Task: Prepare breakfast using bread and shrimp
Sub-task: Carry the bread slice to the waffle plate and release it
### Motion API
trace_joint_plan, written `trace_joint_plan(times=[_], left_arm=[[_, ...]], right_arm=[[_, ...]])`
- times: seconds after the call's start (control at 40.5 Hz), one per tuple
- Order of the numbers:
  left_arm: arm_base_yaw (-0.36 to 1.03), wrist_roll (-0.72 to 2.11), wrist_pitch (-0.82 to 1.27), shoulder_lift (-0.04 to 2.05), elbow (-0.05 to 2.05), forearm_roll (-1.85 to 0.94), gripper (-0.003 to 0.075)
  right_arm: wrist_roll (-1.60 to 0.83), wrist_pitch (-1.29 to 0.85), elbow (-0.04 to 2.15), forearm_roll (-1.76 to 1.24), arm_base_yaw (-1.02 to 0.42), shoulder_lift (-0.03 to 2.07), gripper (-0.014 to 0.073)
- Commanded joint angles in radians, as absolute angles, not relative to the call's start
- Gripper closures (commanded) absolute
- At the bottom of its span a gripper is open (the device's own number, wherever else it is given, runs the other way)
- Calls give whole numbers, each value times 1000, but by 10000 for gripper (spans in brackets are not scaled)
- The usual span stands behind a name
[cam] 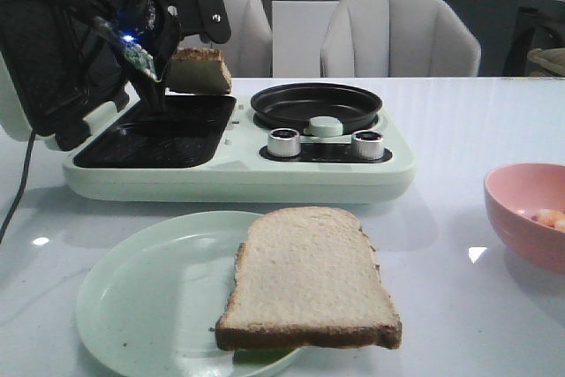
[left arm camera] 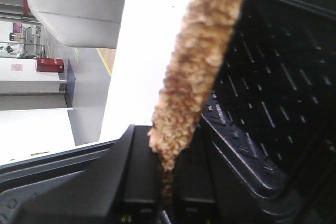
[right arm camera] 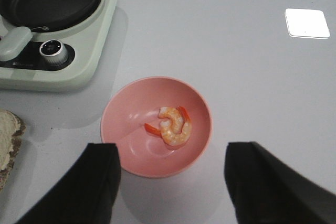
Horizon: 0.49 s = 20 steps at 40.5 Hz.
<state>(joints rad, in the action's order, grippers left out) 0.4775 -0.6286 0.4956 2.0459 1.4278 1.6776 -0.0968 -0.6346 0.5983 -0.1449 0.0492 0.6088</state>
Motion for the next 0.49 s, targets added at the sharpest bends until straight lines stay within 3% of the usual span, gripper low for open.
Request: trace_joint_plan(times=[0.0,0.099,0.321,0.469], left_arm=[[475,-644,529,1993,1465,1711,614],[475,-644,530,1993,1463,1711,559],[475,-644,543,1988,1444,1711,324],[477,-642,502,1951,1378,1711,290]], right_arm=[[-106,-563,632,-147,47,616,55],[-106,-563,632,-147,47,616,55],[-106,-564,632,-147,47,616,55],[-106,-564,632,-147,47,616,82]])
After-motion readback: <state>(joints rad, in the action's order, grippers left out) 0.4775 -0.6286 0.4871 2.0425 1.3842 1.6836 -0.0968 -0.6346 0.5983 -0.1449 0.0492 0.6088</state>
